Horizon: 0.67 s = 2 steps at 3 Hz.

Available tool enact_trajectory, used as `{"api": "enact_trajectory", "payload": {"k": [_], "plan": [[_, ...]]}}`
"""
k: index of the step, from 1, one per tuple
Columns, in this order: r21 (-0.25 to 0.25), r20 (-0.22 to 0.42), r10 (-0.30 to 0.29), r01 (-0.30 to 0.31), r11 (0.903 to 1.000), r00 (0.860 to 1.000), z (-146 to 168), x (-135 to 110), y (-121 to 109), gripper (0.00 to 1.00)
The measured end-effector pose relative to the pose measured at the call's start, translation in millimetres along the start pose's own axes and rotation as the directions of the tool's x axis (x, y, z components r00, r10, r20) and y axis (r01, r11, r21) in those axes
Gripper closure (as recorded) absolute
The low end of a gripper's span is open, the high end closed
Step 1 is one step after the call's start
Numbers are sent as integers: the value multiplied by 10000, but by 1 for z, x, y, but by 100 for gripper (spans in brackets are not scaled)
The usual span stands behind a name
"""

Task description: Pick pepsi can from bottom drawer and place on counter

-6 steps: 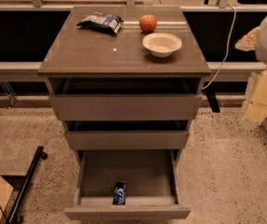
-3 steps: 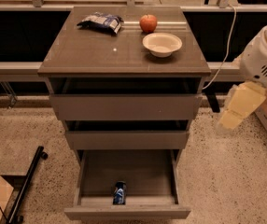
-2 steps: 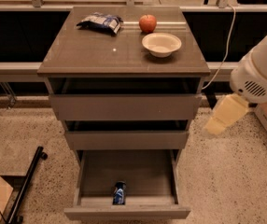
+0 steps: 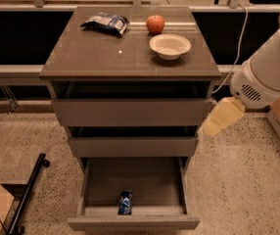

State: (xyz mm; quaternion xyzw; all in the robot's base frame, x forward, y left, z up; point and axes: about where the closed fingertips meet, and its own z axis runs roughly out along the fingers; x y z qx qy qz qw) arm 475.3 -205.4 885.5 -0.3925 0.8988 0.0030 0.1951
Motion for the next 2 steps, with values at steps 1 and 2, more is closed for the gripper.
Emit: {"api": "enact_trajectory", "payload": {"k": [1,2], "plan": [[-444,48,1081,-1078,9932,9941,45,-12,9,0],[-594,-72,2203,-2203,9736,9754,99,-23,13,0]]}}
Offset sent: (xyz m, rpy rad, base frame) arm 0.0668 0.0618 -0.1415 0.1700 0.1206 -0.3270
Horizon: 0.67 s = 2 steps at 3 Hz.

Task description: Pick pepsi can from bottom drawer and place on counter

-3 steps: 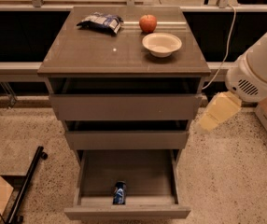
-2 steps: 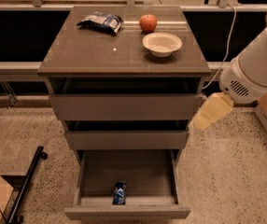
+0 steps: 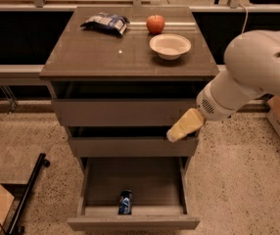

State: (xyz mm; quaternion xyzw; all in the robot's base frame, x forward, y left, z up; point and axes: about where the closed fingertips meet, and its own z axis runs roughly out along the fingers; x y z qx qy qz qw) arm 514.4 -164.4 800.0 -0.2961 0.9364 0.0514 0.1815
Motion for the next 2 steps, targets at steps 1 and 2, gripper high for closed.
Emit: {"api": "enact_trajectory", "payload": {"k": [1,2], "plan": [[-126,-382,886,-891,9959,9953,59,-5,5,0],[-132,-396,1166,-1172,9930,9924,61,-6,5,0]]}}
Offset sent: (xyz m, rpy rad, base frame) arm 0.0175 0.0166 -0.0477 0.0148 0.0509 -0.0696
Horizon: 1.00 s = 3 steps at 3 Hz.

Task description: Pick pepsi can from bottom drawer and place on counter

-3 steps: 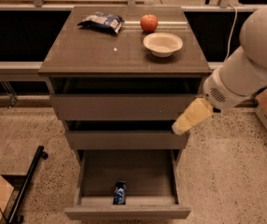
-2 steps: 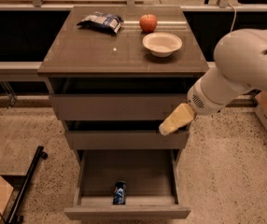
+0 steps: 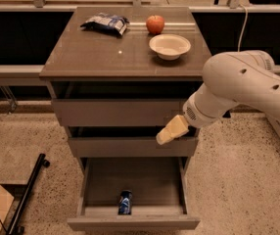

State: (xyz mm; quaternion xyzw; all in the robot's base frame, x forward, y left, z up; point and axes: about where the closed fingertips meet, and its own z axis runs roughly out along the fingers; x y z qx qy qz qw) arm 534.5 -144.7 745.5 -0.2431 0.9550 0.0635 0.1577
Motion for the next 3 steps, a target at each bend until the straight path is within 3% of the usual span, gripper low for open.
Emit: {"api": "enact_trajectory", "payload": {"k": [1,3], "plan": [[49,-231,353,-352,9994,9991,15,-1,3,0],[-141,-823,1812,-1829,9830,9800,121,-8,15,0]]}}
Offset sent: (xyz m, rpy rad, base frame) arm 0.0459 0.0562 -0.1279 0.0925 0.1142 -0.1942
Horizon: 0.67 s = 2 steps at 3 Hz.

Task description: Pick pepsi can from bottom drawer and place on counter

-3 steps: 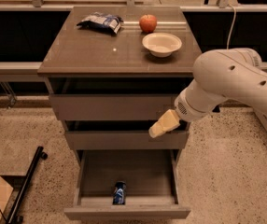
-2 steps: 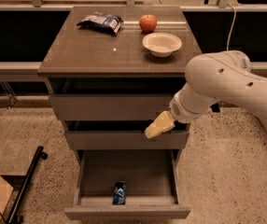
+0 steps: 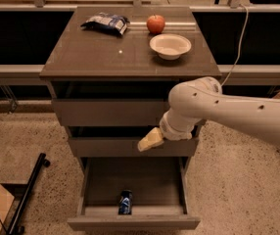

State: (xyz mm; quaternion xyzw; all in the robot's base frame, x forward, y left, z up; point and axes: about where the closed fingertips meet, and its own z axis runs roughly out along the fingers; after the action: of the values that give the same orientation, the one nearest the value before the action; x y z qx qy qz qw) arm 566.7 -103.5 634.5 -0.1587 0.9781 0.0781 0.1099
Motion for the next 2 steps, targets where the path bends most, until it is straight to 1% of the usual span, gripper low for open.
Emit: {"api": "enact_trajectory", "payload": {"k": [1,2], "plan": [[-294,-400,1350,-1362,9902,9900,67,8,-2,0],[-294,-421,1362,-1375,9901,9898,68,8,-2,0]]}}
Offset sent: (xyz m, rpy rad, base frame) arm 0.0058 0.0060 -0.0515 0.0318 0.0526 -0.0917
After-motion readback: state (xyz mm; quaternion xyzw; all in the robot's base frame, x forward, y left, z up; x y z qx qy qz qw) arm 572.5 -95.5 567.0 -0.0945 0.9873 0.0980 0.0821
